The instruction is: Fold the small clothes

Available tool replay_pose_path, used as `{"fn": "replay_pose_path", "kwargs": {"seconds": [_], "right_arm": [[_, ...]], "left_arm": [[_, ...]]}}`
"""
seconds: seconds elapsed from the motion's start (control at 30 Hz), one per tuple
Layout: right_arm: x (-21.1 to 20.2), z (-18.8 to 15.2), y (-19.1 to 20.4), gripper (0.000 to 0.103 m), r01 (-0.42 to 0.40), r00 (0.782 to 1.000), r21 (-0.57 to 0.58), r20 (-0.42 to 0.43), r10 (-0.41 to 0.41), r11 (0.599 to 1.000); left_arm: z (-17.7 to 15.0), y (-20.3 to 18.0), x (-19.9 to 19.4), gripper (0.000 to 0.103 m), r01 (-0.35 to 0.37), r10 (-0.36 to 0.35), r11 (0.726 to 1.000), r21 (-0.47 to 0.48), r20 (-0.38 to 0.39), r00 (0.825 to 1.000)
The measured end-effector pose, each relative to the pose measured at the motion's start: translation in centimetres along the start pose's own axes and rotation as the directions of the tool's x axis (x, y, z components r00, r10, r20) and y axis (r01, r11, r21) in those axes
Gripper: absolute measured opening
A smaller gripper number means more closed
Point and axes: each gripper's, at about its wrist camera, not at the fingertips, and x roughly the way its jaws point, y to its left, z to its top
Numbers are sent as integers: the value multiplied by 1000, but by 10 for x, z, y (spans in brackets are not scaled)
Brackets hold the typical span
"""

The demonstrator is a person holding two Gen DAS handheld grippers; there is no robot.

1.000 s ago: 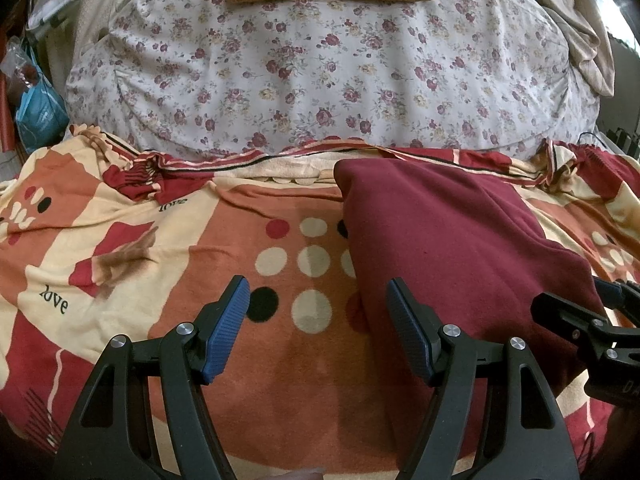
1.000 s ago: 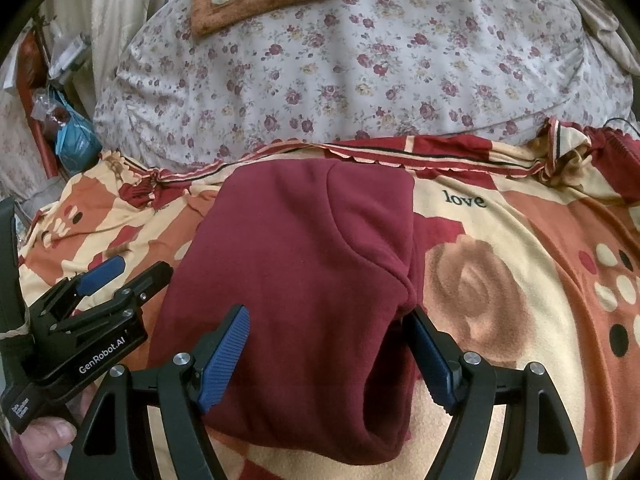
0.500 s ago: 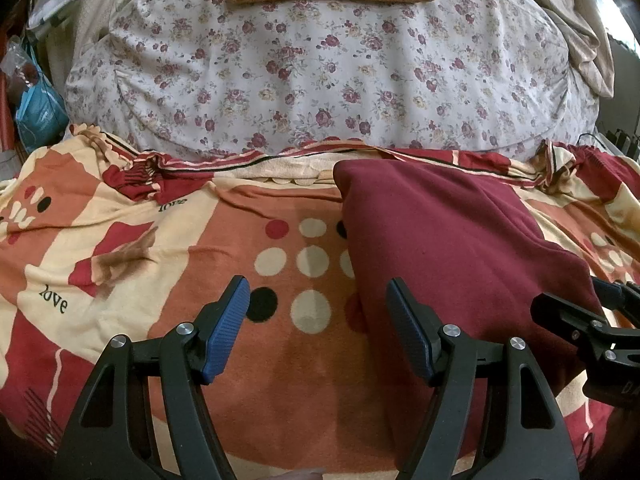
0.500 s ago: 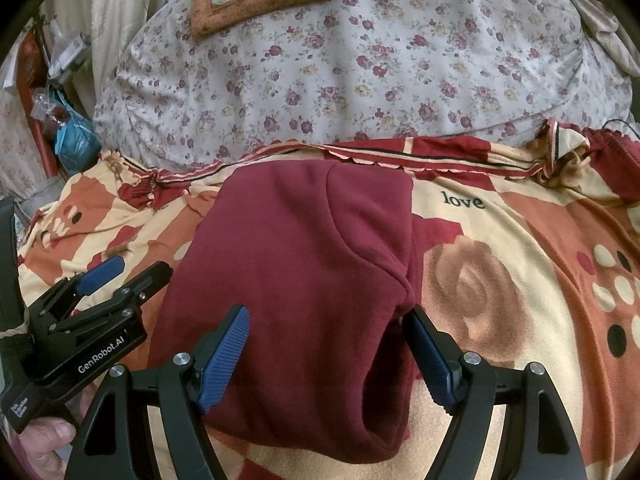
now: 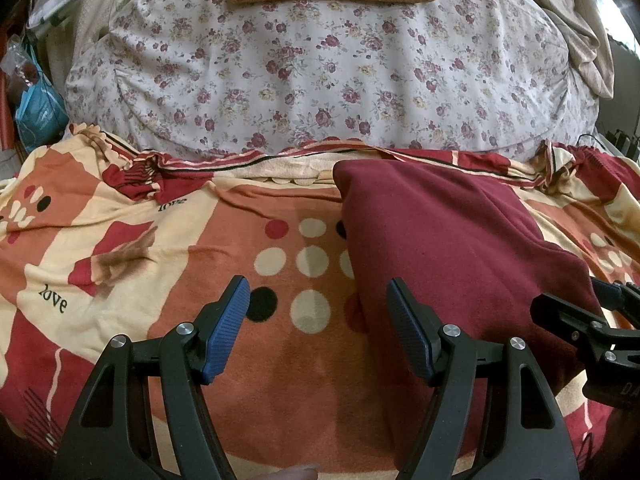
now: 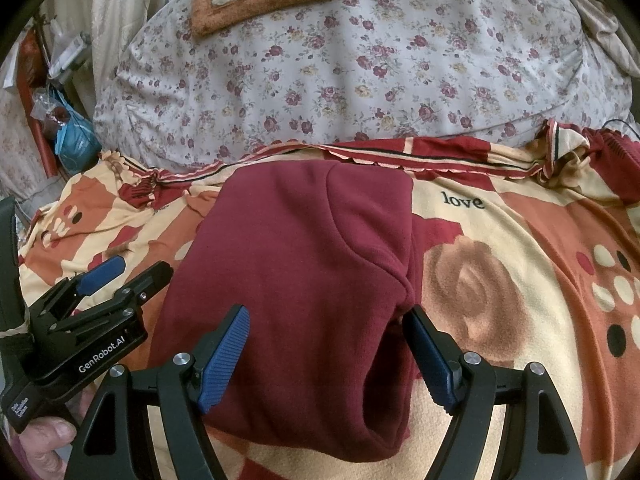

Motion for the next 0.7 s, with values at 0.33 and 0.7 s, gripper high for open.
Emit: {"fn": "replay_pose_path", "kwargs": {"seconds": [0.33,0.7], "right_arm": [[-1,0,-2,77,-2,1000,3,-2,2,1000],[-2,1,-5,77,-1,1000,1,-3,1,1000]], "left_arm": [[0,0,0,71,-1,1,1000,-1,2,1000],[2,-4,0,71,15,-15,1000,-1,13,1000]]}}
